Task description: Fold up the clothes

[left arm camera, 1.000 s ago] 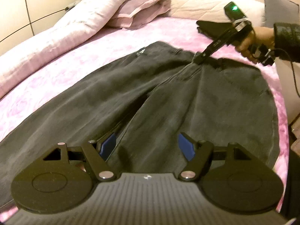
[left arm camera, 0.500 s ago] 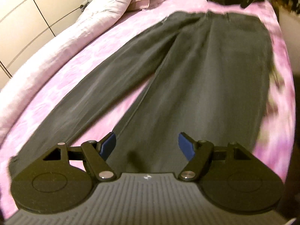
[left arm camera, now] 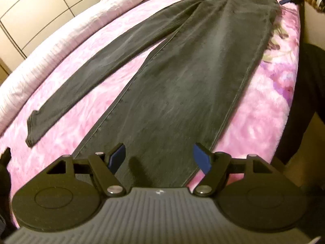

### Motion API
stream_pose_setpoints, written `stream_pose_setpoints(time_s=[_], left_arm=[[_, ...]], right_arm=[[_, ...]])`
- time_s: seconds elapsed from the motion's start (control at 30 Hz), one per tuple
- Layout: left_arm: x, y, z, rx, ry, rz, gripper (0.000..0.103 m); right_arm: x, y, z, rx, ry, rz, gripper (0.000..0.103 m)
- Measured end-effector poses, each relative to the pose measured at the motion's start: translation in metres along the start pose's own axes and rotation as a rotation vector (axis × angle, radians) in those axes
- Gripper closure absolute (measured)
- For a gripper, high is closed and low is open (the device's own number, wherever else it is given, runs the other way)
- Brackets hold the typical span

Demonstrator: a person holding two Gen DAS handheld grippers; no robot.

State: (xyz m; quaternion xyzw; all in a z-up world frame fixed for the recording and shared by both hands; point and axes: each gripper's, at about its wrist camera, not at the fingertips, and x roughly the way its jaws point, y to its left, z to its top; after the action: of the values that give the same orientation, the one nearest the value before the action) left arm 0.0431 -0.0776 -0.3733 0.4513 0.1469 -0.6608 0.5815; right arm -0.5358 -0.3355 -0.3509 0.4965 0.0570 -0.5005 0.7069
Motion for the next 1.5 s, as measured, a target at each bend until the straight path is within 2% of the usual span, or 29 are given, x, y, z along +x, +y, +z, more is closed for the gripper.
stream_pose_setpoints(time_s=[0.03, 0.07, 0.1, 0.13, 0.2, 0.27, 0.33, 0.43, 0.5, 0.53, 0.57, 0.67, 0.83, 1.0, 1.13, 1.23, 1.33, 1.43, 1.5], left_arm=[[0.0, 0.001, 0.001, 0.0, 0.003, -0.003, 0.033], [0.0, 0.002, 0.002, -0.001, 0.006, -0.006, 0.033], [0.0, 0.002, 0.003, 0.005, 0.008, -0.007, 0.033], [-0.001, 0.002, 0.005, 0.011, 0.009, -0.007, 0.033], [-0.003, -0.001, 0.008, 0.033, 0.001, -0.02, 0.033], [-0.005, -0.003, 0.008, 0.046, -0.014, -0.047, 0.033], [-0.001, -0.003, 0.007, 0.044, -0.009, -0.056, 0.033], [0.0, 0.0, 0.004, 0.038, -0.005, -0.043, 0.033], [-0.008, 0.001, 0.0, 0.048, -0.002, -0.01, 0.033], [-0.013, 0.002, -0.006, 0.051, 0.001, 0.012, 0.033], [-0.019, 0.004, -0.011, 0.054, 0.005, 0.034, 0.033], [-0.036, 0.013, -0.033, 0.015, 0.028, 0.094, 0.033], [-0.063, 0.035, -0.074, -0.095, 0.08, 0.185, 0.033], [-0.065, 0.052, -0.114, -0.215, 0.129, 0.207, 0.033], [-0.069, 0.054, -0.126, -0.266, 0.105, 0.189, 0.033], [-0.073, 0.059, -0.128, -0.285, 0.091, 0.181, 0.033], [-0.072, 0.066, -0.133, -0.306, 0.112, 0.159, 0.033], [-0.076, 0.069, -0.134, -0.304, 0.127, 0.159, 0.033], [-0.084, 0.07, -0.13, -0.289, 0.11, 0.192, 0.033]], right_arm=[[0.004, -0.003, 0.002, 0.037, -0.009, 0.009, 0.048], [0.006, -0.006, 0.004, 0.058, -0.012, 0.003, 0.053], [0.008, -0.009, 0.005, 0.079, -0.016, -0.003, 0.069], [0.009, -0.012, 0.007, 0.099, -0.019, -0.009, 0.096], [0.011, -0.017, 0.011, 0.121, -0.021, -0.024, 0.097], [0.006, -0.02, 0.014, 0.072, -0.004, -0.06, 0.099], [0.007, -0.027, 0.013, 0.08, 0.008, -0.064, 0.099], [0.008, -0.014, 0.011, 0.004, 0.011, -0.108, 0.097], [0.003, -0.005, 0.01, -0.049, 0.018, -0.145, 0.09], [-0.002, 0.001, 0.009, -0.077, 0.015, -0.171, 0.079], [-0.007, 0.008, 0.006, -0.111, 0.009, -0.196, 0.075], [-0.023, 0.034, -0.008, -0.252, -0.015, -0.25, 0.073], [-0.029, 0.078, -0.047, -0.397, 0.0, -0.188, 0.069], [-0.004, 0.135, -0.096, -0.571, 0.092, -0.041, 0.067], [0.023, 0.177, -0.13, -0.722, 0.173, 0.044, 0.067], [0.041, 0.191, -0.147, -0.78, 0.242, 0.046, 0.066], [0.058, 0.19, -0.164, -0.825, 0.318, -0.014, 0.065], [0.057, 0.188, -0.17, -0.841, 0.34, -0.026, 0.063], [0.053, 0.191, -0.167, -0.833, 0.35, -0.028, 0.062]])
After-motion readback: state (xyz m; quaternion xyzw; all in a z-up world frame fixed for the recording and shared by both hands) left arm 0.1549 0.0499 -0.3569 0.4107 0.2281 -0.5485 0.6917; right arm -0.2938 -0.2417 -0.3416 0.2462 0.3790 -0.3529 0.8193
